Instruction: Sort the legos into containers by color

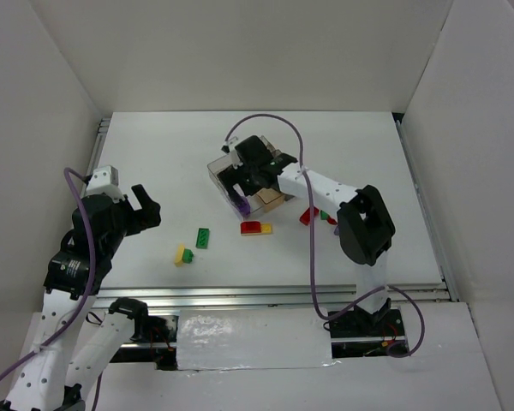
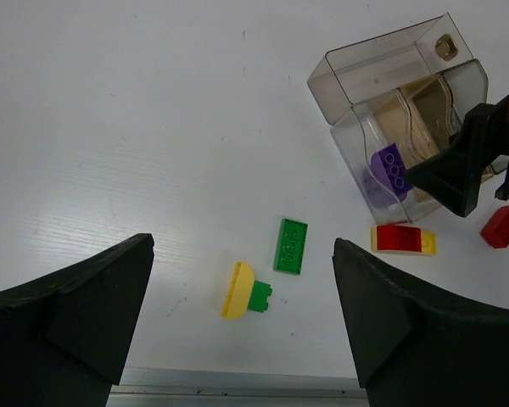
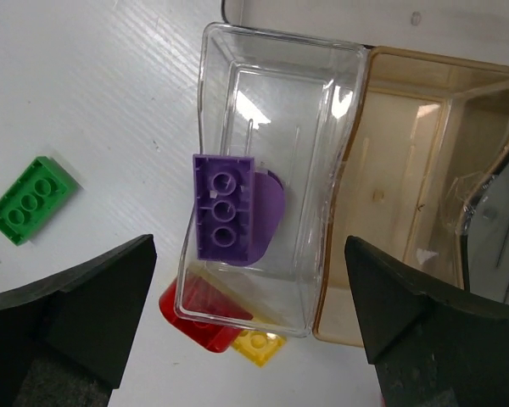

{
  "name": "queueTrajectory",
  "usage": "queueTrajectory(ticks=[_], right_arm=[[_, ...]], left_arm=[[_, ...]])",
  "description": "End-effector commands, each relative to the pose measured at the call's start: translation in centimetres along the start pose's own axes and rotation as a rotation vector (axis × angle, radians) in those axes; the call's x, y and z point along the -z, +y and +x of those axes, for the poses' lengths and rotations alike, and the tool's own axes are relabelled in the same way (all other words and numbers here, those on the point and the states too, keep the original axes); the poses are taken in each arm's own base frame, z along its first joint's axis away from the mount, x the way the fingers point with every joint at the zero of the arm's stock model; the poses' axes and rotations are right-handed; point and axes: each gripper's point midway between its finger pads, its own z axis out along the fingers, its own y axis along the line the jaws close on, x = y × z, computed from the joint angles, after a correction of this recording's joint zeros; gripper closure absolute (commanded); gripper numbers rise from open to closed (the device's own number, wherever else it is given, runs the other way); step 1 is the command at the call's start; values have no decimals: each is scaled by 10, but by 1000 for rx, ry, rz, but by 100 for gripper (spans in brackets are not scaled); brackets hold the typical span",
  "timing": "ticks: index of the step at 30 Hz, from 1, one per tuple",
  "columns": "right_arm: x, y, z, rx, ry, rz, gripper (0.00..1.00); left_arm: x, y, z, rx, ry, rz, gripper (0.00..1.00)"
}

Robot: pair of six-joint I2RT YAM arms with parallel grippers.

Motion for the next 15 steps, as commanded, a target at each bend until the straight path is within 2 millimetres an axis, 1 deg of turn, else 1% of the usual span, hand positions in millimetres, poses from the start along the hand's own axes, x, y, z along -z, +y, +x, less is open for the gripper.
queueTrajectory(ticks=[1,2,3,4,5,6,7,8,9,11,12,13,14,15], right_arm=[[46,-18,-59,-93,-186,75,0],[54,-29,-59,-132,-195,112,0],[73,-46,-62,-231,-222,161,0],[77,-66,-47,-293,-207,245,0],[86,-79,-39,-361,-212,294,0],[106,-102,-30,-486,-233,365,0],[107,-117,-2,-550,-193,447,0],[121,-140,23,-611,-164,588,0],[131,-157,52,-713,-140,663,0],[141,-169,88,-798,-88,732,0],[145,-173,121,-861,-46,767,0],[147,-174,136,-883,-32,775,0],[147,-174,143,-905,-45,766,0],[154,-176,152,-936,-60,773,0]], left_arm=[[0,-6,-13,-14,-44,28,0],[0,-6,-12,-14,-44,28,0],[0,-6,-13,-14,-46,29,1],[0,-6,-13,-14,-46,29,0],[2,-6,-14,-13,-51,31,1],[2,-6,-13,-13,-53,31,1],[3,-6,-14,-10,-56,36,1],[5,-7,-15,-10,-66,42,0],[6,-7,-16,-10,-67,44,0],[6,-8,-15,-11,-65,51,0],[6,-8,-16,-12,-68,50,1],[6,-8,-15,-12,-66,53,1],[6,-9,-15,-12,-66,56,1],[6,-9,-15,-13,-67,58,1]])
